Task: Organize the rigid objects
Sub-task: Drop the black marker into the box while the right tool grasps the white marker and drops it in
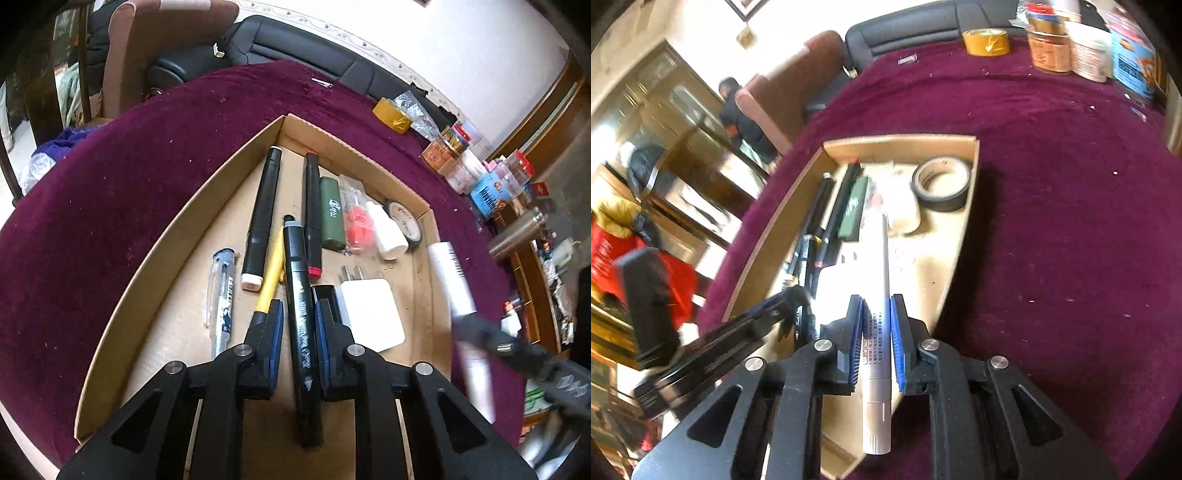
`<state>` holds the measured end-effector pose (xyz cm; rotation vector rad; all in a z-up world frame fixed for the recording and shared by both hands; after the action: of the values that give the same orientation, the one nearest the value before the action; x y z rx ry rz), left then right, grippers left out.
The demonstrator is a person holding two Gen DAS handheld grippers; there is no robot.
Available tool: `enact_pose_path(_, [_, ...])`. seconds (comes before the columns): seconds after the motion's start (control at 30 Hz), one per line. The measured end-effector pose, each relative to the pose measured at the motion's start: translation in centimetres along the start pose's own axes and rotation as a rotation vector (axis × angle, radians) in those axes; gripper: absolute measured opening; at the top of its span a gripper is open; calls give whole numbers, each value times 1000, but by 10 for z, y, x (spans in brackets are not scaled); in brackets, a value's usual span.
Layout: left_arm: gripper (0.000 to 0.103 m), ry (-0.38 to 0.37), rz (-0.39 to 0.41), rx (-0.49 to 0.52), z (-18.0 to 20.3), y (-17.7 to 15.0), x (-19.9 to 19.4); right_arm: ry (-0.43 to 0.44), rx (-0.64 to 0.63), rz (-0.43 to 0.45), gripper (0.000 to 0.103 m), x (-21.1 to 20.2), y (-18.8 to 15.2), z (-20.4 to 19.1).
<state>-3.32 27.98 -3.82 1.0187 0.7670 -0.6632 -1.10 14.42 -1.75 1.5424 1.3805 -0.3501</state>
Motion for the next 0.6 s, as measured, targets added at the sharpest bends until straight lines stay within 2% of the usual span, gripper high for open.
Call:
enact_pose_path(0.03, [16,-8,8,-2,-1,-1,-4,-34,-9,-11,13,7,-2,-1])
enact_pose_path(0.07, [24,-14,21,-4,-2,-3,-10,-57,-11,-16,12,13,-3,-1])
enact_pose_path(0.1, [28,-21,36,-17,-5,-5,-18,-59,4,-23,13,17,-7,2])
enact_pose_path(0.13, [37,-33,50,-33,-8,-7,-26,-41,13,-22,13,16,-8,2])
enact_pose_path(0.2, [43,-54,92,-66,-15,-10,-45,-7,18,9,16,8,-7,5])
enact_pose_path(0.27, [53,-50,135,-81,-19,-12,-62,-3,13,32,23,2,-7,8])
enact_pose_path(0.3, [56,-48,158,-89,-20,-14,-71,-1,12,50,24,-2,-6,10])
enact_pose_path(0.33, [59,-54,180,-91,-17,-16,-79,26,34,116,24,-24,-6,20])
enact_pose_path(0.4, [59,-76,216,-70,-6,-19,-91,23,53,187,24,-53,-9,36])
enact_pose_path(0.43, [60,-88,232,-48,3,-22,-96,23,53,187,24,-53,-9,36])
enact_pose_path(0.47, [62,-102,245,-18,15,-26,-100,-6,60,224,24,-70,-11,49])
enact_pose_path(0.5, [63,-119,255,23,30,-33,-104,-99,75,289,24,-103,-12,80])
enact_pose_path(0.53, [63,-135,260,63,42,-38,-106,-167,87,317,26,-123,-14,101])
enact_pose_path(0.6, [63,-156,270,171,72,-53,-107,-309,138,353,44,-162,-19,150])
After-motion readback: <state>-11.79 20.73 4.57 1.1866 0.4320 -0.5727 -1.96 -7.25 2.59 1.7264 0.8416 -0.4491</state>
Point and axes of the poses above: each gripper's, at about its wrist camera, not at the fingertips, and x roughly the way its jaws point, z to its right, y to its top, the point moved 6 cm from there along x, roughly the way its jaws point, and after that the axes turned 7 degrees about y, right-handed, at the moved point
